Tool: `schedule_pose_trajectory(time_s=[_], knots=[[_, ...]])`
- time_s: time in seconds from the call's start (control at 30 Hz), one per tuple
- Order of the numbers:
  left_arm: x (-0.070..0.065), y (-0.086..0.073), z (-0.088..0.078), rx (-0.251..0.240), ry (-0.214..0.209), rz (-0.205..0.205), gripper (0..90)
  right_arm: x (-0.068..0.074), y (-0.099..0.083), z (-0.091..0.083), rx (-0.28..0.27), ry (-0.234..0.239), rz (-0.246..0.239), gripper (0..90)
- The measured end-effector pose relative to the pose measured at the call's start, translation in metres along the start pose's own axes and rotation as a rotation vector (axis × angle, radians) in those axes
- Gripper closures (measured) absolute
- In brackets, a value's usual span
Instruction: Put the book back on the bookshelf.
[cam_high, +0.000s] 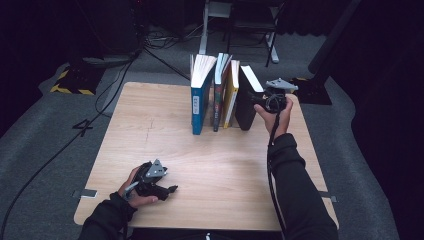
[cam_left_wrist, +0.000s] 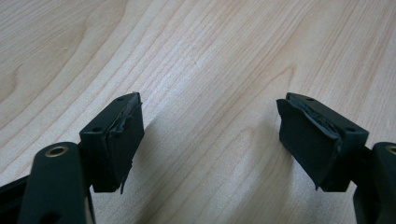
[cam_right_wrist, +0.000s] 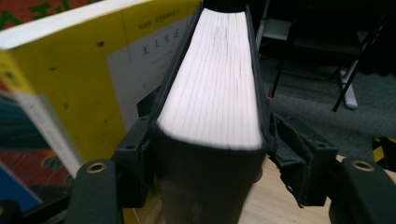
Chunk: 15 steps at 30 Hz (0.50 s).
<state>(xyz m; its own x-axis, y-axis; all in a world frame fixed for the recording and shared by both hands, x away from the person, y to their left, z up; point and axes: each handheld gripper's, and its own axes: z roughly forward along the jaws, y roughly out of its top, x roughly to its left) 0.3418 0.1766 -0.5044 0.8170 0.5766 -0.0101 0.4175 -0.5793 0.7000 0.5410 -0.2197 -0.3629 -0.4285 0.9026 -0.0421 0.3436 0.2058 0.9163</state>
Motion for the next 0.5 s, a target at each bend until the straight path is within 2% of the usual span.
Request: schedule_pose_trajectory(time_s=[0.2,0.37,0.5], knots=[[0.0,0.0,0.0,0.0,0.002,-0.001,22.3,-0.004,-0.013,-0.027,-0.016,0.029,-0.029,32.5],[0.0,0.0,0.0,0.0,0.003,-0.003,22.3,-0.01,-0.038,-0.037,0.014,0.03,-0.061,43.9],[0.0,0.0,0.0,0.0,0.003,-0.002,22.3,-0.011,-0.057,-0.031,0.056,0.025,-0.069,52.3]])
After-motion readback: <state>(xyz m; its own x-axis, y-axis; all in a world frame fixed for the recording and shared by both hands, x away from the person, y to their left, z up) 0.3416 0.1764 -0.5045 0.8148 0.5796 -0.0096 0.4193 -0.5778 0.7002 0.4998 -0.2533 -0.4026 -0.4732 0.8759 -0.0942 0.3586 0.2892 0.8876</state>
